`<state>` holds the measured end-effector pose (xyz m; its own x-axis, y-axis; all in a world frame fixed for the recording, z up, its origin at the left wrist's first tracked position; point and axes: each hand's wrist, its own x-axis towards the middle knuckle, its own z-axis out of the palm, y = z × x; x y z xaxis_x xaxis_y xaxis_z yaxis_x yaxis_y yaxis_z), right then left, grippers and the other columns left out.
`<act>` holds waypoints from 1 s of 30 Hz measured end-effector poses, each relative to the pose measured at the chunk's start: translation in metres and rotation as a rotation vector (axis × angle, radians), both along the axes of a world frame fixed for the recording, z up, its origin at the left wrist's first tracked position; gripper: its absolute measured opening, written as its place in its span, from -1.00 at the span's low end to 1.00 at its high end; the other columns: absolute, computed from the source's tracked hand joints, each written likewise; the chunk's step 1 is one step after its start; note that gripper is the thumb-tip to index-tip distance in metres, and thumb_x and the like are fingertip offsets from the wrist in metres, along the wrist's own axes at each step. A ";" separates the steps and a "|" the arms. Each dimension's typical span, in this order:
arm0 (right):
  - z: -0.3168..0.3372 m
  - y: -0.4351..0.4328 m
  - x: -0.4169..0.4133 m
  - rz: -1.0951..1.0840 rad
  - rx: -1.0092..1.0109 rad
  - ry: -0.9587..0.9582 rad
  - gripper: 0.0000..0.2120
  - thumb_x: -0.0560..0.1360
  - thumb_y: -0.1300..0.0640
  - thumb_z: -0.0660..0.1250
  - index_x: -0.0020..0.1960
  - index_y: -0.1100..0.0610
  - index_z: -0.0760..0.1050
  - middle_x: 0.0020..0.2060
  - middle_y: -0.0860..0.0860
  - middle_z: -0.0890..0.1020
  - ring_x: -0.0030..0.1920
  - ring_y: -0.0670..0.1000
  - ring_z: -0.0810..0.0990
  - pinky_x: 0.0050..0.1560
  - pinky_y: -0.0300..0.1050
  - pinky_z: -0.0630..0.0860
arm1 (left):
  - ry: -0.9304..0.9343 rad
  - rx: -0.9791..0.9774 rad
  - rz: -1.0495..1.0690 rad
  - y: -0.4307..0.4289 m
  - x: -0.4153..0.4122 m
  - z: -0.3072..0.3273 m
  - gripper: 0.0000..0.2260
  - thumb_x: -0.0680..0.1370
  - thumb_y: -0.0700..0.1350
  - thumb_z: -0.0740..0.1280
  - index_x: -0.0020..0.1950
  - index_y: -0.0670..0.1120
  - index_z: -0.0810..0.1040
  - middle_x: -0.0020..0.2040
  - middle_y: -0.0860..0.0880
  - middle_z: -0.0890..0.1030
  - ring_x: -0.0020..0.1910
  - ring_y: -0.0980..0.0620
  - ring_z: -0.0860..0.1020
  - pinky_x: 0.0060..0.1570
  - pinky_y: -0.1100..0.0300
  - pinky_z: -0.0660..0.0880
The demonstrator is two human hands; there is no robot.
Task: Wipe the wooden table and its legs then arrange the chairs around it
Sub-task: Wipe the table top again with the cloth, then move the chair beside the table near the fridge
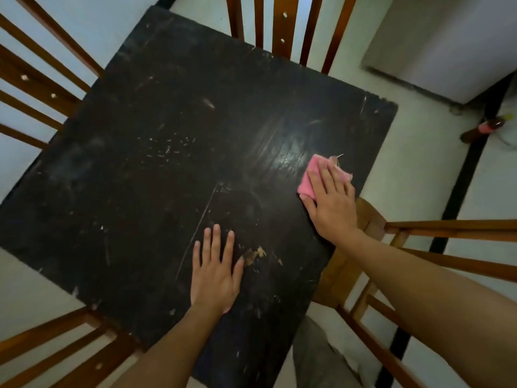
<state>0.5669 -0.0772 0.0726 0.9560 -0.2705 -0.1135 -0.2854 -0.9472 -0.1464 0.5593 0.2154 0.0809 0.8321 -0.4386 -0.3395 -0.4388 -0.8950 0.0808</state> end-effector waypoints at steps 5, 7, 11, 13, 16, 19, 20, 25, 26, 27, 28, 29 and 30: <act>0.014 0.010 -0.007 0.028 0.069 0.011 -0.52 0.67 0.00 0.11 0.56 0.06 0.17 0.56 0.05 0.16 0.56 0.14 0.06 0.49 0.15 0.12 | 0.022 0.018 -0.020 0.001 0.001 -0.003 -0.44 0.64 0.18 -0.20 0.56 -0.08 0.02 0.57 -0.18 -0.02 0.55 -0.14 -0.10 0.45 -0.11 -0.02; 0.024 0.020 -0.018 0.023 0.127 -0.002 -0.52 0.65 0.05 0.17 0.54 0.05 0.21 0.54 0.02 0.21 0.56 0.11 0.10 0.49 0.06 0.00 | 0.049 0.026 -0.056 0.005 0.003 0.001 -0.42 0.62 0.22 -0.24 0.56 -0.06 -0.08 0.57 -0.17 -0.12 0.54 -0.14 -0.19 0.47 -0.08 -0.10; 0.045 0.051 -0.058 -0.030 0.235 -0.051 -0.56 0.59 0.12 0.29 0.46 0.02 0.36 0.46 -0.02 0.38 0.49 0.02 0.28 0.47 0.13 0.27 | 0.138 0.069 -0.162 0.011 0.015 0.019 -0.37 0.56 0.28 -0.28 0.54 -0.01 -0.28 0.54 -0.15 -0.31 0.50 -0.14 -0.33 0.49 -0.07 -0.19; 0.058 0.071 -0.090 -0.069 0.266 -0.090 -0.56 0.57 0.13 0.32 0.43 0.02 0.39 0.44 -0.03 0.40 0.44 0.02 0.36 0.40 0.09 0.38 | 0.184 0.107 -0.229 0.013 0.021 0.037 -0.40 0.62 0.23 -0.13 0.56 -0.01 -0.20 0.56 -0.15 -0.23 0.53 -0.15 -0.25 0.50 -0.09 -0.12; 0.077 0.106 -0.152 -0.141 0.269 -0.187 -0.61 0.57 0.07 0.26 0.39 0.03 0.42 0.42 0.00 0.43 0.40 0.02 0.43 0.36 0.06 0.42 | 0.154 0.118 -0.385 0.016 0.013 0.067 -0.48 0.64 0.13 0.04 0.55 -0.04 0.07 0.56 -0.13 0.07 0.53 -0.12 0.04 0.47 -0.08 0.08; 0.091 0.135 -0.219 -0.264 0.252 -0.248 -0.64 0.59 0.06 0.24 0.37 0.07 0.44 0.34 0.04 0.52 0.29 0.05 0.54 0.23 0.05 0.53 | 0.084 0.025 -0.520 0.022 -0.021 0.092 -0.58 0.62 0.08 0.12 0.45 -0.03 0.27 0.44 -0.07 0.31 0.41 -0.05 0.30 0.36 -0.02 0.28; 0.093 0.141 -0.243 -0.301 0.239 -0.258 -0.64 0.60 0.08 0.27 0.38 0.09 0.43 0.30 0.05 0.55 0.25 0.05 0.57 0.20 0.03 0.55 | 0.067 -0.011 -0.565 0.022 -0.035 0.099 -0.61 0.62 0.07 0.13 0.41 -0.02 0.32 0.39 -0.05 0.36 0.36 -0.03 0.35 0.32 0.01 0.33; 0.106 0.160 -0.367 -0.507 0.142 -0.349 -0.62 0.64 -0.01 0.14 0.33 0.16 0.50 0.18 0.12 0.63 0.03 0.11 0.66 -0.06 0.03 0.64 | 0.032 -0.124 -0.824 0.002 -0.111 0.117 -0.69 0.62 0.04 0.12 0.33 0.00 0.38 0.26 0.01 0.42 0.24 0.01 0.40 0.23 0.08 0.37; 0.110 0.164 -0.393 -0.548 0.119 -0.366 -0.54 0.66 -0.08 0.05 0.30 0.18 0.52 0.12 0.14 0.66 -0.04 0.13 0.68 -0.12 0.00 0.65 | 0.029 -0.145 -0.872 -0.004 -0.130 0.119 -0.70 0.62 0.04 0.12 0.32 0.00 0.38 0.25 0.02 0.43 0.23 0.02 0.40 0.23 0.09 0.37; 0.113 0.169 -0.419 -0.599 0.096 -0.378 -0.50 0.66 -0.11 0.00 0.28 0.18 0.54 0.02 0.14 0.69 -0.13 0.13 0.69 -0.18 -0.04 0.62 | 0.024 -0.165 -0.918 -0.010 -0.149 0.122 -0.71 0.62 0.04 0.11 0.31 0.01 0.39 0.24 0.02 0.43 0.22 0.03 0.41 0.22 0.09 0.37; 0.115 0.175 -0.445 -0.660 0.073 -0.384 -0.52 0.65 -0.09 0.03 0.26 0.19 0.56 -0.05 0.13 0.70 -0.21 0.11 0.68 -0.24 -0.08 0.60 | 0.026 -0.175 -0.963 -0.015 -0.168 0.123 -0.72 0.63 0.04 0.11 0.31 0.02 0.39 0.25 0.03 0.42 0.22 0.03 0.40 0.23 0.09 0.36; 0.120 0.182 -0.470 -0.725 0.064 -0.369 -0.58 0.62 -0.03 0.10 0.24 0.19 0.57 -0.07 0.12 0.70 -0.25 0.10 0.68 -0.28 -0.10 0.59 | 0.028 -0.176 -1.008 -0.022 -0.189 0.124 -0.72 0.64 0.03 0.10 0.32 0.02 0.38 0.27 0.02 0.41 0.24 0.02 0.40 0.25 0.09 0.35; 0.122 0.190 -0.495 -0.785 0.074 -0.344 -0.64 0.58 0.05 0.18 0.24 0.20 0.58 -0.06 0.13 0.70 -0.26 0.12 0.68 -0.28 -0.07 0.60 | 0.028 -0.171 -1.050 -0.028 -0.211 0.125 -0.72 0.64 0.03 0.09 0.33 0.02 0.37 0.30 0.02 0.40 0.27 0.00 0.38 0.26 0.07 0.33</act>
<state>0.0717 0.1125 0.1948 0.4800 -0.8710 0.1050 -0.7822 -0.4791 -0.3983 0.3483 0.1876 0.2059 0.0023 -0.9758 -0.2186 -0.9805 -0.0452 0.1912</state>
